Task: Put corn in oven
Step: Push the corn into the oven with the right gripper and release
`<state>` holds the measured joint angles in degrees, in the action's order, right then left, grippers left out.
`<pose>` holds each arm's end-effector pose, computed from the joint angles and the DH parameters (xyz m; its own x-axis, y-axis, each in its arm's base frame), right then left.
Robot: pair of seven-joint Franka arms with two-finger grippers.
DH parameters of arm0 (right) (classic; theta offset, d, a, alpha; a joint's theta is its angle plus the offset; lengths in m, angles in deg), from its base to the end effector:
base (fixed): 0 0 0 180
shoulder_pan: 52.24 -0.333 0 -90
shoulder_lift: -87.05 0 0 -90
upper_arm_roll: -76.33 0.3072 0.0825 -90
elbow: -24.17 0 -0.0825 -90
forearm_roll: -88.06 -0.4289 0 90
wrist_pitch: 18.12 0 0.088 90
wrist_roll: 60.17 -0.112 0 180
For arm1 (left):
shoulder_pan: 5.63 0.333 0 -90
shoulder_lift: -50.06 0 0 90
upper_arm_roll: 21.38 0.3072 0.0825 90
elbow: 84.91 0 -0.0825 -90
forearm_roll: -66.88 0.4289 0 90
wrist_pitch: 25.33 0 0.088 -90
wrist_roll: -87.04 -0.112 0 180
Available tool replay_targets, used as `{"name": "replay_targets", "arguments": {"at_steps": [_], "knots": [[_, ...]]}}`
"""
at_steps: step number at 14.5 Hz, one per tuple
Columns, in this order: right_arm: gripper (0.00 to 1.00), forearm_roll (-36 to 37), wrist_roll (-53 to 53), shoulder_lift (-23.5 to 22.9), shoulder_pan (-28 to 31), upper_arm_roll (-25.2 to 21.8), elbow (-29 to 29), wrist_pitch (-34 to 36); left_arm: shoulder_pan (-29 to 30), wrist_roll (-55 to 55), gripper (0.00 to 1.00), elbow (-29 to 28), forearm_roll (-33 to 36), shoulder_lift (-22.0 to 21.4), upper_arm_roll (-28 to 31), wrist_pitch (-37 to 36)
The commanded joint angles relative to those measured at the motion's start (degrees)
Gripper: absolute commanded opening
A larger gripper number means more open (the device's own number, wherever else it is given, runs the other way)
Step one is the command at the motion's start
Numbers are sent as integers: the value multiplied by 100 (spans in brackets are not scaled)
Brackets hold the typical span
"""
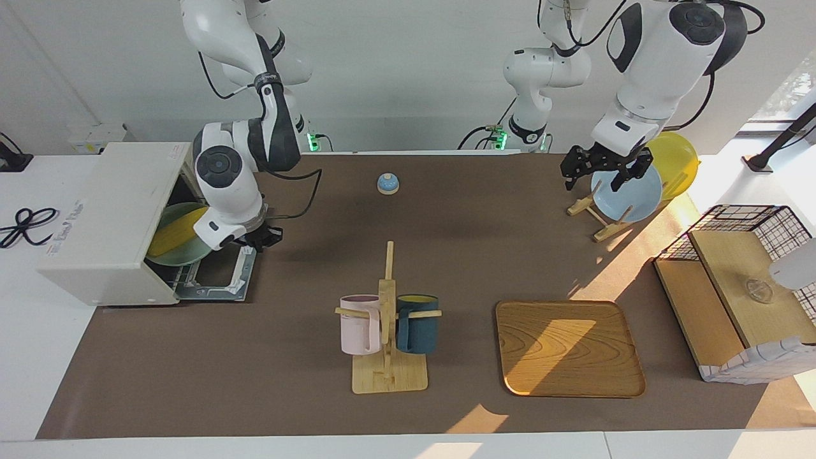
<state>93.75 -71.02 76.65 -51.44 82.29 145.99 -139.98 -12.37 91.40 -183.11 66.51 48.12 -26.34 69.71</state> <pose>0.5744 0.0473 0.2678 0.9850 -0.0461 -0.1663 -0.0318 -0.9956 0.0877 0.5804 -0.1215 0.5641 0.9917 -0.1270 -0.0216 -0.1270 -0.9919 0.0019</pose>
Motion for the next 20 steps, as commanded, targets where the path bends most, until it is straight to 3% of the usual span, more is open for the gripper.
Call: {"name": "replay_targets", "arguments": {"at_steps": [1,6,9,14,17,20], "knots": [[0,-103,-101,152,51,37,254,-189,24,-24,100,-85,81,-105,-5,40],[0,46,-83,125,25,19,289,-119,24,-24,100,-85,81,-105,-5,40],[0,713,-66,134,43,19,289,-40,24,-24,100,-85,81,-105,-5,40],[0,942,-57,143,34,19,272,57,24,-24,100,-85,81,-105,-5,40],[0,1276,126,125,16,28,-175,739,24,-24,100,-85,81,-105,-5,40],[0,1277,1074,291,313,-7,-711,1487,24,-24,100,-85,81,-105,-5,40]]}}
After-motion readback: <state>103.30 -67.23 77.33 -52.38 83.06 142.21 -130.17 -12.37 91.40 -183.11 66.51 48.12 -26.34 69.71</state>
